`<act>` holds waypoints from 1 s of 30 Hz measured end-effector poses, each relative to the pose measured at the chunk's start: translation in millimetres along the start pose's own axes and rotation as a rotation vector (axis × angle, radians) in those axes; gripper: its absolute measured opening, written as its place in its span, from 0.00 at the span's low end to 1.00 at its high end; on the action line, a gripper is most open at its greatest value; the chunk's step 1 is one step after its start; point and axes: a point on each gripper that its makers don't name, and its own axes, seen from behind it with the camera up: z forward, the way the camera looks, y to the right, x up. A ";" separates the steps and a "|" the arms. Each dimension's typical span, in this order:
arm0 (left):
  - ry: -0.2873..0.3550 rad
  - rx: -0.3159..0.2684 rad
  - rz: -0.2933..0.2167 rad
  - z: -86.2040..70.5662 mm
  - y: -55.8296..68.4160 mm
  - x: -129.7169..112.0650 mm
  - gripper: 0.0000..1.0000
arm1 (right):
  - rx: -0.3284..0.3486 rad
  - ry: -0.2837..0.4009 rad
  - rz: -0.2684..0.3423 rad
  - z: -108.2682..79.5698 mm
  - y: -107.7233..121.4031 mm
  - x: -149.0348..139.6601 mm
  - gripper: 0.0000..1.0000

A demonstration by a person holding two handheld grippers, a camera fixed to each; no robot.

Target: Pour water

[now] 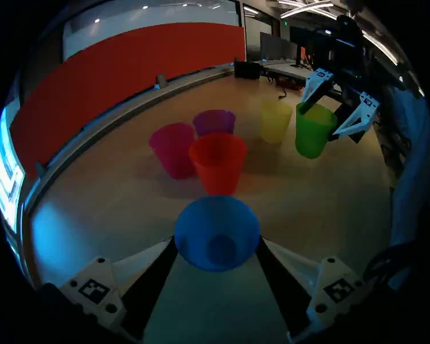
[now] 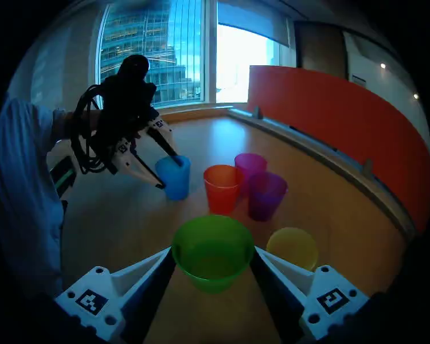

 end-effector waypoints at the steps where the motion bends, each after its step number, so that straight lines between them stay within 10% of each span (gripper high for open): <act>1: -0.001 0.001 0.000 -0.9 0.2 -0.8 0.96 | -0.001 -0.001 0.002 0.8 -0.1 -0.9 0.91; 30: -0.003 0.036 0.011 -29.0 6.9 -14.5 0.96 | -0.044 -0.036 0.021 16.1 11.3 -35.3 0.91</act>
